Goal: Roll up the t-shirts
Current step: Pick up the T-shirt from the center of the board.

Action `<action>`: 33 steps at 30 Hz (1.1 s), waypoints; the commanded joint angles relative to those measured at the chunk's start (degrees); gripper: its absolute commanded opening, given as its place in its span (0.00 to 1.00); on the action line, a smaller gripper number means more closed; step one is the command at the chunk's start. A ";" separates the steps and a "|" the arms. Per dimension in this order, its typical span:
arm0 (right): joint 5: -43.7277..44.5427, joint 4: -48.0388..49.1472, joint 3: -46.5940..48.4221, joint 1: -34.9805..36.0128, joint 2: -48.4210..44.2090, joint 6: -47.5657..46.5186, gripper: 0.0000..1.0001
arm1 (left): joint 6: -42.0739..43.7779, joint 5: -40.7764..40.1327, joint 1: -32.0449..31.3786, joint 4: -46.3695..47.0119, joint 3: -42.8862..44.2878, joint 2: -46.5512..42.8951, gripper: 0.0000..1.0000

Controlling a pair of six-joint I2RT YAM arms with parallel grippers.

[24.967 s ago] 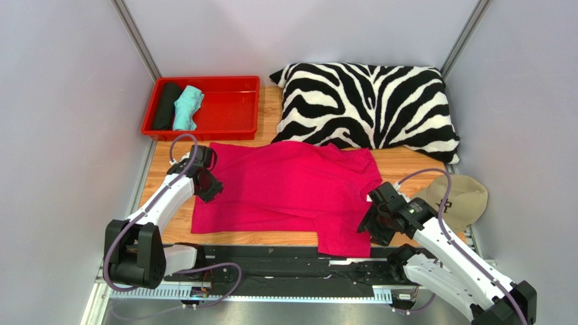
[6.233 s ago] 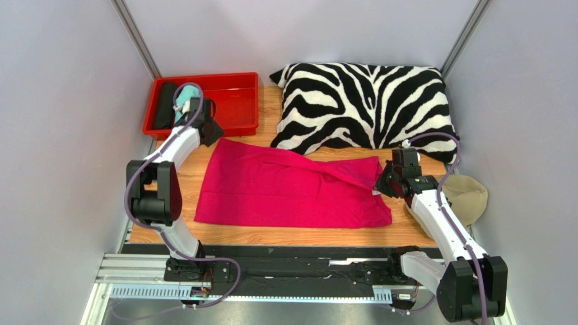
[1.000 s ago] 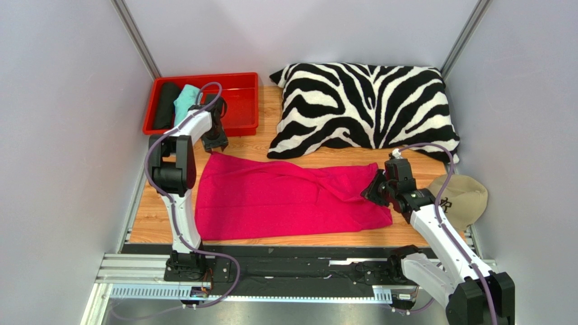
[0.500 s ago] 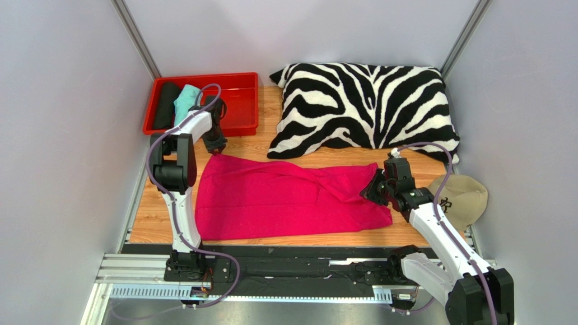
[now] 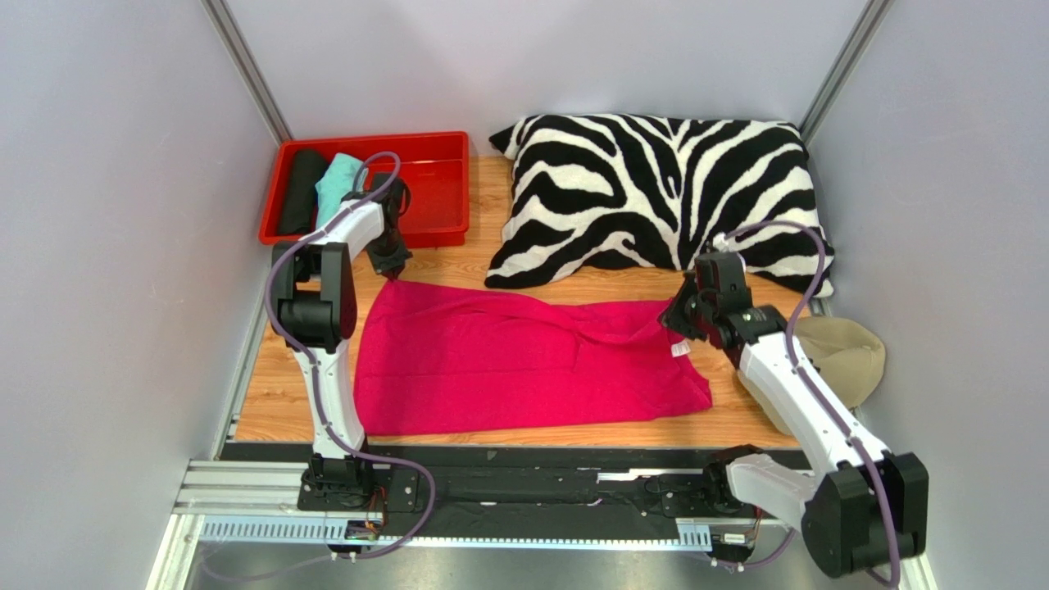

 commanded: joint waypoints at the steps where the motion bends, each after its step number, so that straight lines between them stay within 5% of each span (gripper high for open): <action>1: 7.39 1.55 10.94 -1.97 6.82 -2.52 0.00 | -1.12 -0.13 0.48 2.06 0.65 -5.86 0.00; 13: 10.56 2.69 28.45 -6.11 23.17 -5.77 0.00 | -2.44 1.19 1.18 4.96 0.56 -9.56 0.00; 33: 10.12 0.85 28.81 -7.34 20.55 -7.01 0.00 | -4.55 5.50 5.40 8.92 -6.38 -15.54 0.00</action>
